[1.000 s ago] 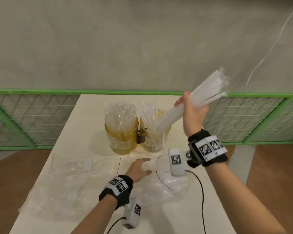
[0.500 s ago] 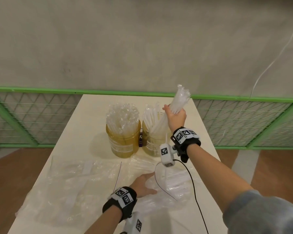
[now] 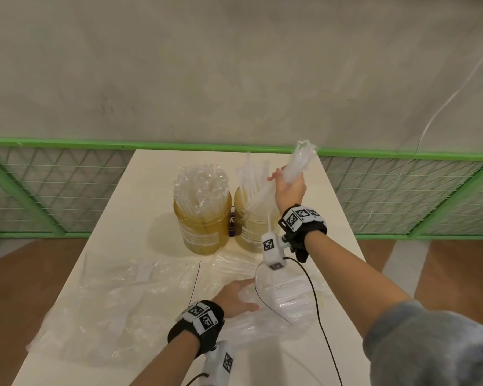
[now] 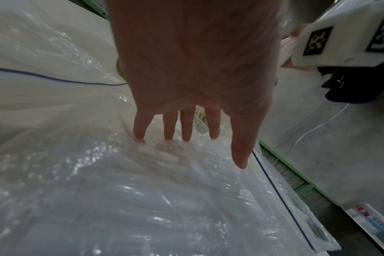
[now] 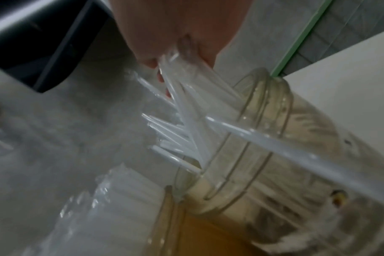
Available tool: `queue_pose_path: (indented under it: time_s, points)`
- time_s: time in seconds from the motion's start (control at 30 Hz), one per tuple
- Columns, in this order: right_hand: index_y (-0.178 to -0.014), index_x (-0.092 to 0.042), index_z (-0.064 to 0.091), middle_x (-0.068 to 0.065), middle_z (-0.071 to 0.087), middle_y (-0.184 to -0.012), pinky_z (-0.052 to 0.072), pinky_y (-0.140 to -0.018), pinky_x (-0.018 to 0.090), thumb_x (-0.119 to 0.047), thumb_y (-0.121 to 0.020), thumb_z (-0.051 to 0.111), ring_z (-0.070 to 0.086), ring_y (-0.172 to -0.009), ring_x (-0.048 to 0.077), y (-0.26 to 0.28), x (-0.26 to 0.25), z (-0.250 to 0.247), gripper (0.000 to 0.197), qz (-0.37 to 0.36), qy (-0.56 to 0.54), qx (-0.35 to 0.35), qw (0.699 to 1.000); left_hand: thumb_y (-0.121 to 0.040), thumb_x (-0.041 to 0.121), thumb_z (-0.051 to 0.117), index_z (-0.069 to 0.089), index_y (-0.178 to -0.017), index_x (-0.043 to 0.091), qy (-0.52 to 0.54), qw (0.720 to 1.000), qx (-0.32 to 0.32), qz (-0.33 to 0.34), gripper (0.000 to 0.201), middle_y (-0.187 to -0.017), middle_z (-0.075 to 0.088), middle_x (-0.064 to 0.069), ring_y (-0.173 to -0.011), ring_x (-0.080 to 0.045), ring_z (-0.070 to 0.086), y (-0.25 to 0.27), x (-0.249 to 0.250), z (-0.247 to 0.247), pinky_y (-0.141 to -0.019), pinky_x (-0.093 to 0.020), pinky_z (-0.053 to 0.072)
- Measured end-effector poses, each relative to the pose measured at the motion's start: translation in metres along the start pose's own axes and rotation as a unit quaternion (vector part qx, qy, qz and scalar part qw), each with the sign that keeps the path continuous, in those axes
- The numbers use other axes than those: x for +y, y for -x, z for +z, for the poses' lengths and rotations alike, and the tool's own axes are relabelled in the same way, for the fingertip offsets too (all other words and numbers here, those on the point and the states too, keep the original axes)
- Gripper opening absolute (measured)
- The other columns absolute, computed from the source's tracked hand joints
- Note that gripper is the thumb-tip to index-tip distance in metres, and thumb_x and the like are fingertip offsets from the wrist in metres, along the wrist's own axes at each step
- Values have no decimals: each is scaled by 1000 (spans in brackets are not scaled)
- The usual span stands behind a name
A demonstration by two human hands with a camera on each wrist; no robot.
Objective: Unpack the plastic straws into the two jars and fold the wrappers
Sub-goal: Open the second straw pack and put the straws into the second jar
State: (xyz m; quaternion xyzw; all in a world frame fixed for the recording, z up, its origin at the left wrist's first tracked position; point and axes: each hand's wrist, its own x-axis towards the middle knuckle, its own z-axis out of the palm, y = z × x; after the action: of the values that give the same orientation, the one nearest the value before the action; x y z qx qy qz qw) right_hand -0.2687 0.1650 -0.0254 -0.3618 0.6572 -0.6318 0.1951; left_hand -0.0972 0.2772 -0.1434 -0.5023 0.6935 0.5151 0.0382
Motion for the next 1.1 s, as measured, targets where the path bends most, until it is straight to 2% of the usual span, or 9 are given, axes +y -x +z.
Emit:
queue_pose_path:
  time_s: [0.07,0.23,0.4,0.5,0.6,0.7,0.83,0.93,1.1]
  points:
    - [-113,3,53,-8,63,-73,47,-71,9,-12,-89,59,58,-66,-10,-1,-1,-1,29,8,3,1,1000,-82,33,67,27,-144,30,6,1000,3,-2,74,-151,28,-2,-139,-18,27,0,-1,0,-113,-28,23]
    - [-126,-5,49,8,61,-118,46,-97,34,-35,-71,80,54,-111,23,3,10,-4,70,28,190,-208,959,-83,30,67,28,-144,29,18,1000,-1,2,72,-151,27,-1,-139,-18,27,1,-1,0,-113,-28,23]
    - [-145,-15,21,8,48,-138,40,-106,43,-43,-63,83,47,-127,24,-14,-4,-23,107,37,134,-240,961,-84,28,66,30,-143,28,20,1000,3,4,69,-151,28,-2,-139,-19,27,1,-1,-1,-112,-27,23]
    - [-137,-18,38,7,53,-128,43,-101,37,-40,-72,77,52,-117,22,-8,-3,-28,79,-1,112,-204,972,-84,29,66,31,-143,28,15,1000,8,7,69,-151,29,-4,-138,-19,29,0,2,-1,-111,-27,23]
    - [-106,-13,60,13,53,-120,42,-99,37,-50,-70,76,51,-113,29,-1,8,-25,55,-33,321,-217,921,-84,29,66,30,-143,27,4,1000,7,9,69,-151,29,-4,-139,-20,28,1,3,-1,-111,-27,23]
    - [-126,-8,54,12,54,-129,40,-104,37,-53,-64,78,51,-119,26,-3,6,-24,80,39,348,-296,889,-84,26,66,30,-143,27,1,1000,8,12,69,-150,30,-5,-137,-20,30,2,3,-2,-110,-26,24]
    - [-140,-13,38,4,56,-103,46,-96,37,-48,-66,79,56,-103,21,-9,-18,-37,91,33,282,-285,916,-83,23,67,31,-143,28,5,1000,7,16,70,-150,31,-5,-137,-19,30,3,1,-1,-109,-25,24]
    - [-133,-17,46,5,61,-97,43,-85,28,-45,-75,73,55,-92,15,-4,-24,-43,69,-29,222,-203,953,-84,24,67,31,-143,28,10,1000,4,17,70,-150,29,-4,-138,-19,29,2,0,-2,-109,-25,24]
    - [-112,-5,66,10,69,-105,48,-80,18,-18,-89,62,60,-83,11,21,-8,-42,27,-51,230,-320,918,-82,30,68,43,-134,25,23,999,41,19,57,-142,41,-4,-132,-19,37,-5,0,4,-104,-28,31]
